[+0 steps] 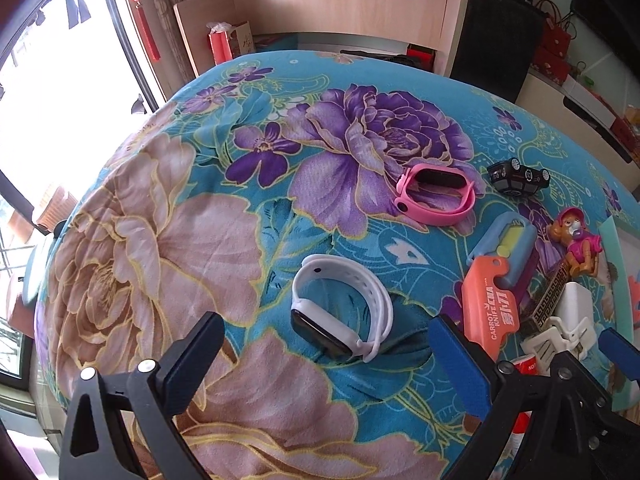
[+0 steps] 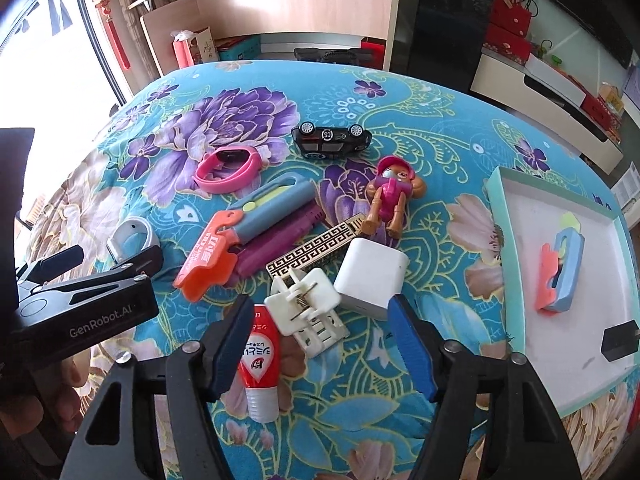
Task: Organize rigid objects
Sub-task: 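Grasp the white watch band with the left tool while the right tool grasps the white clip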
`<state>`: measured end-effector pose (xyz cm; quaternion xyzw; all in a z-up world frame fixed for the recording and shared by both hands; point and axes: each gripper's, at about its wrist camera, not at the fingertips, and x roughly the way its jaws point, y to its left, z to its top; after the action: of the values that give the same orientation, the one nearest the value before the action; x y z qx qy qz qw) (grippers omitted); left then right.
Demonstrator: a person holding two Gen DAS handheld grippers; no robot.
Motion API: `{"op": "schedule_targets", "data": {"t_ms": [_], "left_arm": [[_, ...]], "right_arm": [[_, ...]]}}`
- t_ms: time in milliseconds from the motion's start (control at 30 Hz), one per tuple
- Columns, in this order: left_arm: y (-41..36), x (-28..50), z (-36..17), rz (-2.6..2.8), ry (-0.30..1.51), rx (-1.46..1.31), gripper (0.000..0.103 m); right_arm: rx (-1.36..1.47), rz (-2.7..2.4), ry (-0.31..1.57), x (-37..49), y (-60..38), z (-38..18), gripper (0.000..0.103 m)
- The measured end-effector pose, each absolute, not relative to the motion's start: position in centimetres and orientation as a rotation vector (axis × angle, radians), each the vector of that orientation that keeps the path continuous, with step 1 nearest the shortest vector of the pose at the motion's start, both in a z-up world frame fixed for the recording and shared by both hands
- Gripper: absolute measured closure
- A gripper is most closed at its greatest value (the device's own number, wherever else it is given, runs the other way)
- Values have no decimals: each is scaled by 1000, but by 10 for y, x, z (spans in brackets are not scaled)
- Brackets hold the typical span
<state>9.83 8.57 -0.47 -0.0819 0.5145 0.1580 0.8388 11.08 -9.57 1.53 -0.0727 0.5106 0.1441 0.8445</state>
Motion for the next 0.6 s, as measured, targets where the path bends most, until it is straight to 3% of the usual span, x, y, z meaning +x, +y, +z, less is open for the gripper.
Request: {"op": "schedule_targets", "data": {"t_ms": [33,100,333,600], "left_arm": [[86,99,-6,333,1090,-173,0],[85,100,-9,330,1097,-174,2],[87,104,-20,314,1116,-192,16],[84,107,-26,286,1106,-194,24]], "right_arm": [[-158,302,1080,111,-95,14,39],[-162,305,1083,111,-94,12,52],[-185,327,1091,111,-87,6,62],[-193,322,1104,113,-86,-1,69]]}}
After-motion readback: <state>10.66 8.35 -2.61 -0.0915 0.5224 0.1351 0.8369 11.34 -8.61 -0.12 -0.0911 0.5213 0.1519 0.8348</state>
